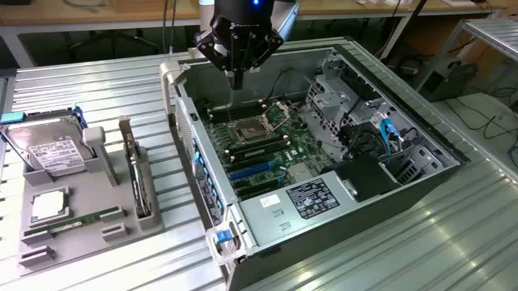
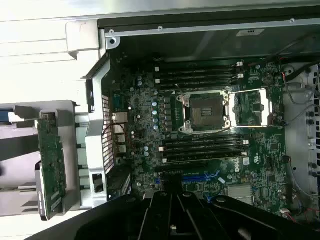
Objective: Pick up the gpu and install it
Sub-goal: 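Reach for the gpu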
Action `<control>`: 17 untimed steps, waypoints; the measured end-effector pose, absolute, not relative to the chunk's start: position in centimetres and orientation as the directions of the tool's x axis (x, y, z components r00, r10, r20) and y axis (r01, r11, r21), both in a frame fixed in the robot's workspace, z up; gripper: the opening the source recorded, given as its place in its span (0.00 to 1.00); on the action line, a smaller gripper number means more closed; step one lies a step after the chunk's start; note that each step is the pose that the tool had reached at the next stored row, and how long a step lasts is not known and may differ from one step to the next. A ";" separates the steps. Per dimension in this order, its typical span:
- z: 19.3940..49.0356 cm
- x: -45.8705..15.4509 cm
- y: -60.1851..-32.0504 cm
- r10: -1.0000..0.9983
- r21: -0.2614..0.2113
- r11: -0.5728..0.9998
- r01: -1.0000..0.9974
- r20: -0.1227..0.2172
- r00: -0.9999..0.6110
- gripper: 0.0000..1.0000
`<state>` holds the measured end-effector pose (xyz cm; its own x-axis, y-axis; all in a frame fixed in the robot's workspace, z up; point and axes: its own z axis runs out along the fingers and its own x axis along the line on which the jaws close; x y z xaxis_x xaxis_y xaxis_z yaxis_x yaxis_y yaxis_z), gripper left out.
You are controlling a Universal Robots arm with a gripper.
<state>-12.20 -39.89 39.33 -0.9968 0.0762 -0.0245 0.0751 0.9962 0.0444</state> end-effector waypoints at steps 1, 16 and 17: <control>39.3 -12.2 -39.9 0.076 0.044 0.996 0.075 -0.024 -0.997 0.11; 39.3 -12.7 -40.0 0.076 0.044 0.996 0.075 -0.032 -0.997 0.11; 39.3 -13.0 -40.1 0.076 0.044 0.996 0.075 -0.034 -0.997 0.11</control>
